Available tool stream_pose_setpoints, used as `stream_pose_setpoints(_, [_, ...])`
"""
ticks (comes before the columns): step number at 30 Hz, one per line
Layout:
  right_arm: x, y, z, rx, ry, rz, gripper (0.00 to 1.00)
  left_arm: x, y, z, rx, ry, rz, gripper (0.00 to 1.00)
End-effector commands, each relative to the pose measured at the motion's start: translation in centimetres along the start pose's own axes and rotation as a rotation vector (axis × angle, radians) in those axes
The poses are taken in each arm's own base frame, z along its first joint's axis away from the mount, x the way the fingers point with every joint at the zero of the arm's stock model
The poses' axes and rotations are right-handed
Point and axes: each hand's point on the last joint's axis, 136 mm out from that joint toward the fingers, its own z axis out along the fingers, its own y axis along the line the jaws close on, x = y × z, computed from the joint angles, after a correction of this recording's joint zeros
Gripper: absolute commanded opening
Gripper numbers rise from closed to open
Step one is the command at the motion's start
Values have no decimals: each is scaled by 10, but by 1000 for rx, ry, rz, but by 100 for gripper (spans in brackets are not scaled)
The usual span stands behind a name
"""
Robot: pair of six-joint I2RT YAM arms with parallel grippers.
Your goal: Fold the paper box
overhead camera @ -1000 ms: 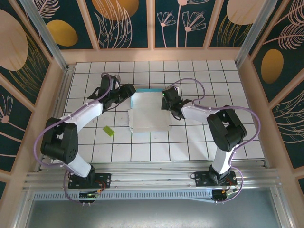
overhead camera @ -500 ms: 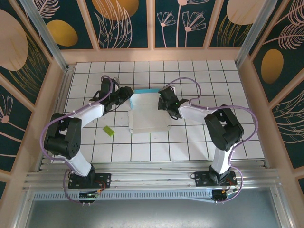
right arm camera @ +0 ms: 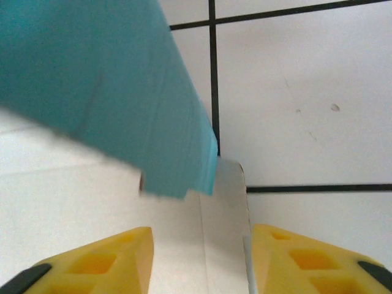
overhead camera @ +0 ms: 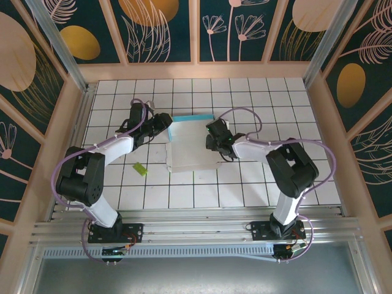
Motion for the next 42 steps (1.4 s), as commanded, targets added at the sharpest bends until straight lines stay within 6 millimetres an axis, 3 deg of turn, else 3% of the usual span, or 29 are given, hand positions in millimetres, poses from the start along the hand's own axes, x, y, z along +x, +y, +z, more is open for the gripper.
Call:
stream_pose_setpoints(1, [-15,7,-34,-77,-44,-16,58,21,13,1,-55,87,48,32])
stream_pose_setpoints(4, [-27,5,-61,-137,-91,-27,78,21,14,0,-58,86,58,32])
stream_pose_setpoints(9, [-52,-20,-105,-223,-225,-101,86,12,3,-1,-36,72,77,32])
stream_pose_setpoints(11, [-57,-36,-109,-266,-268,-168,83,13,1,-1,-29,75,81,31])
stream_pose_setpoints(14, [-67,-56,-98,-297,-283,-226,74,11,0,-1,-28,70,91,31])
stream_pose_setpoints(16, [-66,-57,-83,-324,-251,-325,66,11,1,-1,-36,71,93,31])
stream_pose_setpoints(20, [-66,-46,-53,-361,-186,-466,63,11,2,-1,-40,69,92,31])
stream_pose_setpoints(25, [-64,-27,-29,-472,-122,-514,58,11,4,-1,-46,70,88,31])
stream_pose_setpoints(32, [-63,-11,-13,-529,-116,-573,53,11,4,0,-50,75,90,31])
stream_pose_setpoints(42, [-63,8,-6,-605,-100,-608,50,9,1,0,-45,73,94,30])
